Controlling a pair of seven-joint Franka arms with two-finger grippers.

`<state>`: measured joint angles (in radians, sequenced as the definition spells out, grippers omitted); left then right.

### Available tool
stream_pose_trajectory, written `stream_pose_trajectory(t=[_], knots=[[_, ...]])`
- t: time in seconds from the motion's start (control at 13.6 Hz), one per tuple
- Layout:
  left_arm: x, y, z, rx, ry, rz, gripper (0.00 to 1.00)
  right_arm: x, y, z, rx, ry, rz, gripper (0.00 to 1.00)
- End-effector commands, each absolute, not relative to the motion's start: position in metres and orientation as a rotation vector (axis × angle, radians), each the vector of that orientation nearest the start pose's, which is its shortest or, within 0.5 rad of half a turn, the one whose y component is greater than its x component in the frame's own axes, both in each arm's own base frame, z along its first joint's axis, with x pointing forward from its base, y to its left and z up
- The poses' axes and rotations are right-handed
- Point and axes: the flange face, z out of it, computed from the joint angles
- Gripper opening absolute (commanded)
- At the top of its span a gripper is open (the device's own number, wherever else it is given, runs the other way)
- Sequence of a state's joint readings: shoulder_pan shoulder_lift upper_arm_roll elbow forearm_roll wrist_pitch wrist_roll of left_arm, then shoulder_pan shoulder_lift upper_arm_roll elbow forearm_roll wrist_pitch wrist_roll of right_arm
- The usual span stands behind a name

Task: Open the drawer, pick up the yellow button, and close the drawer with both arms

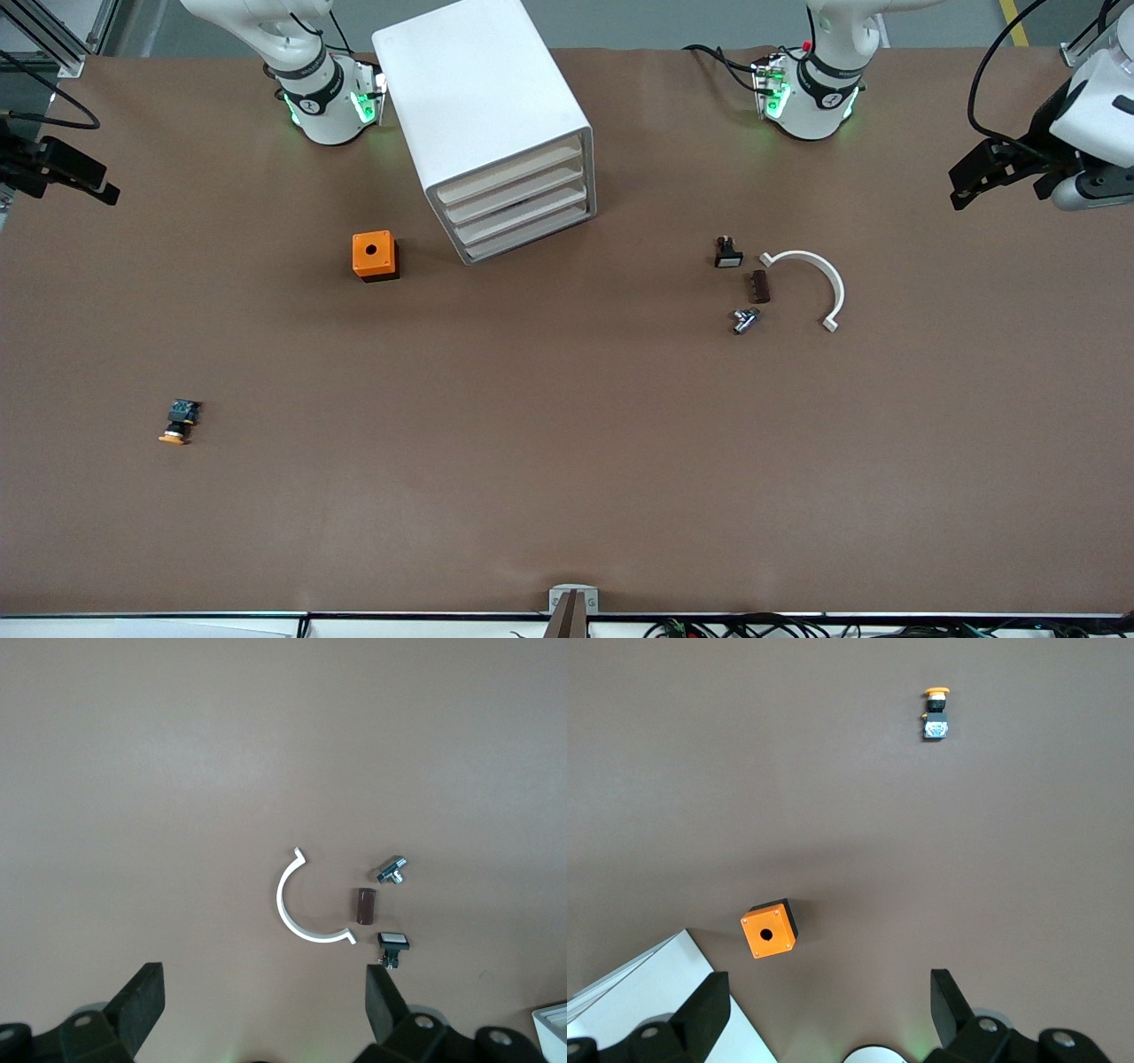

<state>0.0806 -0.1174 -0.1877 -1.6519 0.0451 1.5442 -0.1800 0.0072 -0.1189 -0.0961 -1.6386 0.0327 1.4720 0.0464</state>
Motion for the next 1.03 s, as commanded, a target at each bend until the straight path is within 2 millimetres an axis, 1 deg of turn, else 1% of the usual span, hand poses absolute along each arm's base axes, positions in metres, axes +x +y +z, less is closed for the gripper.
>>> stream_pose_trajectory(t=[0.0,0.07,0.29,0.44,0.74,0.96], knots=[[0.518,-0.053,0.648,-3.084,0.005,-0.006,1.00,0.499,-0.032,0.655,-3.079,0.172,0.013,1.00],[0.518,-0.053,0.647,-3.093,0.041,-0.001,1.00,0.500,-0.029,0.656,-3.081,0.160,-0.004,1.00],[0.516,-0.048,0.648,-3.089,0.038,0.018,1.00,0.499,-0.032,0.656,-3.094,0.155,-0.004,1.00],[0.513,-0.050,0.642,-3.084,0.052,0.039,1.00,0.500,-0.033,0.656,-3.095,0.158,-0.016,1.00],[0.514,-0.048,0.641,-3.081,0.050,0.032,1.00,0.499,-0.043,0.654,-3.115,0.172,-0.011,1.00],[0.517,-0.049,0.646,-3.080,0.045,0.019,1.00,0.499,-0.042,0.654,-3.117,0.165,-0.016,1.00]])
